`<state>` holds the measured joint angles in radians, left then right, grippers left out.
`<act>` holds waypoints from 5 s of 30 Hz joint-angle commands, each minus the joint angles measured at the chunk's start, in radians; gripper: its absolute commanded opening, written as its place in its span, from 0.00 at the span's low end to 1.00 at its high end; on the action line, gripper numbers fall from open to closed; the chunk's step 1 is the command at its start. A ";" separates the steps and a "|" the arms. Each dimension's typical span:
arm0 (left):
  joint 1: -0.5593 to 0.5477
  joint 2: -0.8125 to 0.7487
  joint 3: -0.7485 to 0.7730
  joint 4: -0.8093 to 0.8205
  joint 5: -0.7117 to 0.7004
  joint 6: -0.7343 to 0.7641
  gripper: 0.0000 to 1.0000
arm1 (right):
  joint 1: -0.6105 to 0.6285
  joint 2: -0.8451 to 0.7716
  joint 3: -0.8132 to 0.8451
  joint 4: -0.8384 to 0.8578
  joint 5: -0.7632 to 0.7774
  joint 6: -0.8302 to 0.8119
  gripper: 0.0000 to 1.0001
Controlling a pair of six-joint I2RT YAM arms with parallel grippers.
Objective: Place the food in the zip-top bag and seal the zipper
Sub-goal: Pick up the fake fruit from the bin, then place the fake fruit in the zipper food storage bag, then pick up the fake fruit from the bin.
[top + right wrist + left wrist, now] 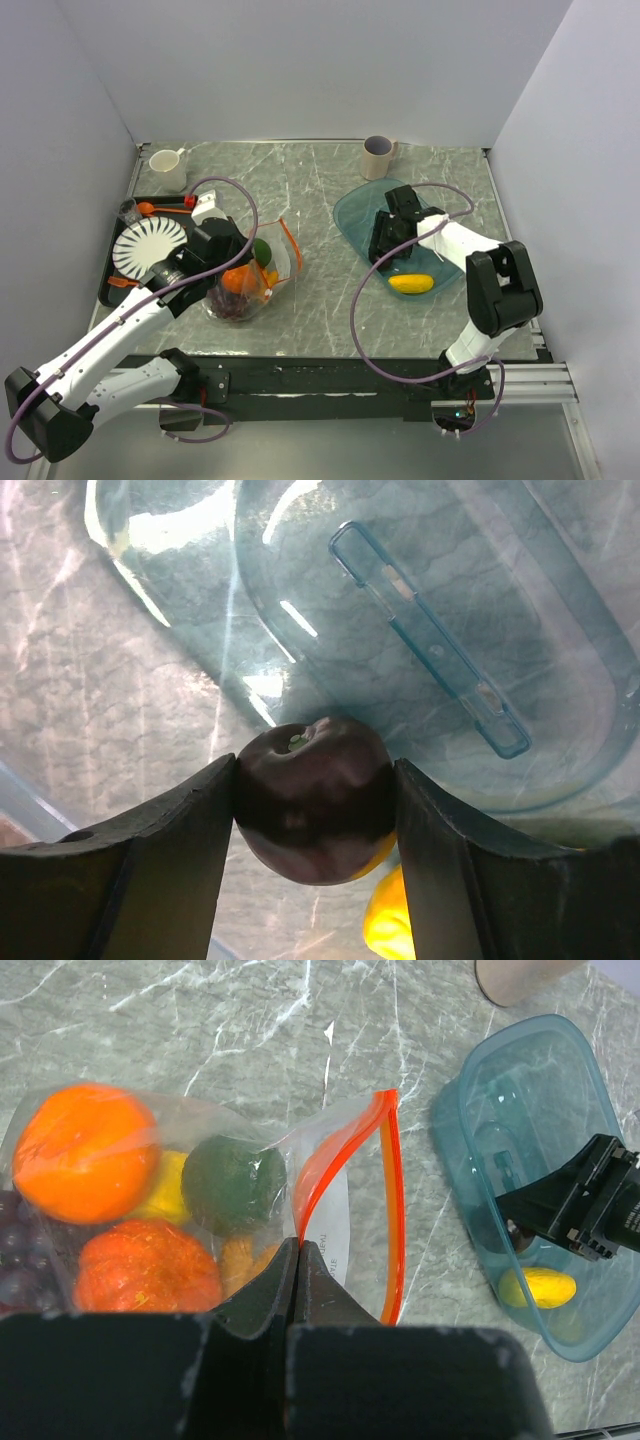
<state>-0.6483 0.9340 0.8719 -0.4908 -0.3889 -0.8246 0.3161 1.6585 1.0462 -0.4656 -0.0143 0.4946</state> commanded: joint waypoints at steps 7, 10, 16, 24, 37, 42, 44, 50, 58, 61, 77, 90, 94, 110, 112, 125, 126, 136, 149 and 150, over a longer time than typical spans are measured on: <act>0.004 0.000 0.029 0.020 0.019 0.015 0.01 | -0.005 -0.175 0.032 -0.024 -0.030 -0.030 0.28; 0.004 0.000 0.029 0.023 0.022 0.015 0.01 | -0.005 -0.203 0.044 -0.041 -0.032 -0.039 0.28; 0.004 0.000 0.029 0.021 0.024 0.016 0.01 | -0.005 -0.240 0.058 -0.056 -0.052 -0.050 0.28; 0.004 0.012 0.032 0.021 0.045 0.018 0.01 | -0.002 -0.258 0.074 -0.059 -0.137 -0.051 0.26; 0.004 0.026 0.047 0.014 0.070 0.033 0.01 | 0.109 -0.298 0.100 0.022 -0.268 0.007 0.26; 0.004 0.026 0.042 0.014 0.081 0.038 0.01 | 0.222 -0.264 0.150 0.067 -0.286 0.053 0.27; 0.004 0.028 0.044 0.012 0.079 0.038 0.01 | 0.273 -0.240 0.173 0.082 -0.308 0.059 0.27; 0.004 0.020 0.047 0.009 0.074 0.042 0.01 | 0.368 -0.140 0.294 0.058 -0.309 0.061 0.27; 0.004 -0.012 0.022 0.029 0.090 0.018 0.01 | 0.443 -0.016 0.386 0.025 -0.320 0.047 0.29; 0.004 -0.018 0.024 0.029 0.093 0.012 0.01 | 0.462 0.021 0.396 0.019 -0.319 0.047 0.32; 0.004 -0.035 0.038 0.015 0.070 0.013 0.01 | 0.531 0.106 0.485 -0.047 -0.331 -0.004 0.65; 0.004 -0.035 0.039 0.015 0.068 0.008 0.01 | 0.523 0.025 0.480 -0.137 -0.122 -0.025 0.94; 0.004 -0.041 0.036 0.012 0.058 0.007 0.01 | 0.482 -0.060 0.413 -0.153 0.011 -0.013 0.99; 0.004 -0.034 0.035 0.023 0.064 0.010 0.01 | 0.143 -0.368 0.140 -0.287 0.417 0.217 1.00; 0.004 -0.032 0.033 0.031 0.070 0.010 0.01 | 0.141 -0.378 0.135 -0.340 0.479 0.294 1.00; 0.004 -0.006 0.042 0.041 0.093 0.015 0.01 | 0.140 -0.197 0.150 -0.516 0.447 0.492 1.00; 0.004 -0.006 0.044 0.040 0.093 0.015 0.01 | 0.140 -0.191 0.137 -0.509 0.436 0.490 1.00; 0.004 -0.001 0.049 0.043 0.090 0.019 0.01 | 0.136 -0.111 0.114 -0.505 0.418 0.509 1.00; 0.004 0.003 0.052 0.023 0.074 0.024 0.01 | 0.132 -0.111 -0.004 -0.446 0.381 0.553 1.00; 0.004 0.003 0.050 0.024 0.074 0.021 0.01 | 0.132 -0.106 -0.014 -0.433 0.381 0.552 1.00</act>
<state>-0.6483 0.9421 0.8822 -0.4831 -0.3084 -0.8062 0.4564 1.5509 1.0691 -0.9344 0.3500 1.0142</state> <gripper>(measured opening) 0.013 0.998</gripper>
